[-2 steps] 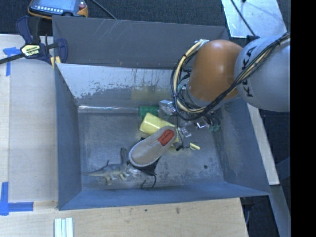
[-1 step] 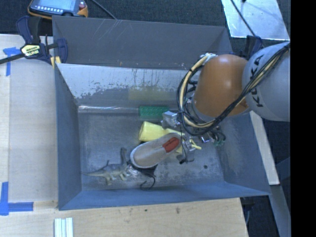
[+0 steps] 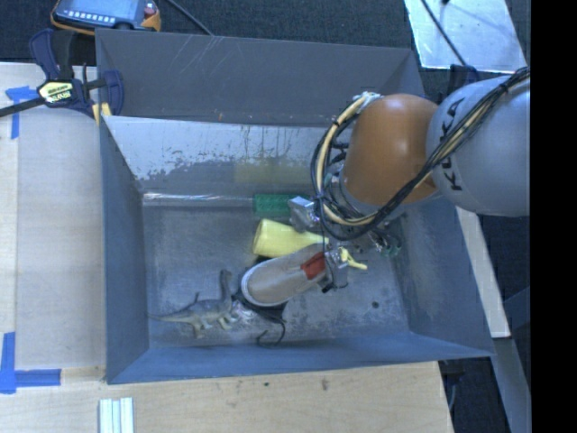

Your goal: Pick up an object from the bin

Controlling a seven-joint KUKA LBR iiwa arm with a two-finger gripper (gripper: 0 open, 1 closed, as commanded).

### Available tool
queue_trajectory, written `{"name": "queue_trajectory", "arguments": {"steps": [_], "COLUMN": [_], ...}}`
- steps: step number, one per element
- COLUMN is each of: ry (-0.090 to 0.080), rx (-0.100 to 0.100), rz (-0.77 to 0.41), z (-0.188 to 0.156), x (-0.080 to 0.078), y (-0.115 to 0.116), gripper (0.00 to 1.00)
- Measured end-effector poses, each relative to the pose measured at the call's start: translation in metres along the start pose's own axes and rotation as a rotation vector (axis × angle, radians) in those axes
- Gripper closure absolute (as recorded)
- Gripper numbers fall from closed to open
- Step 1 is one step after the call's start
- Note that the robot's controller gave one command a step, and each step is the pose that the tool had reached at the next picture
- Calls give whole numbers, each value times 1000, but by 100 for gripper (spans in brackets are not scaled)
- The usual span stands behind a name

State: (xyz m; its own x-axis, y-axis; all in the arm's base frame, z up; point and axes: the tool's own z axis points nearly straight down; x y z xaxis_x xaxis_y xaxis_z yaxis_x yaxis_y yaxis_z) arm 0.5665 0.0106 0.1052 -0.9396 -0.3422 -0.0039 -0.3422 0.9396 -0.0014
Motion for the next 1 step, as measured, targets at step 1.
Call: {"name": "queue_trajectory", "arguments": {"steps": [1], "ry": [-9], "rx": [3], "rz": [-93], "z": [9], "x": [-13], "y": [-51], "gripper": [100]}}
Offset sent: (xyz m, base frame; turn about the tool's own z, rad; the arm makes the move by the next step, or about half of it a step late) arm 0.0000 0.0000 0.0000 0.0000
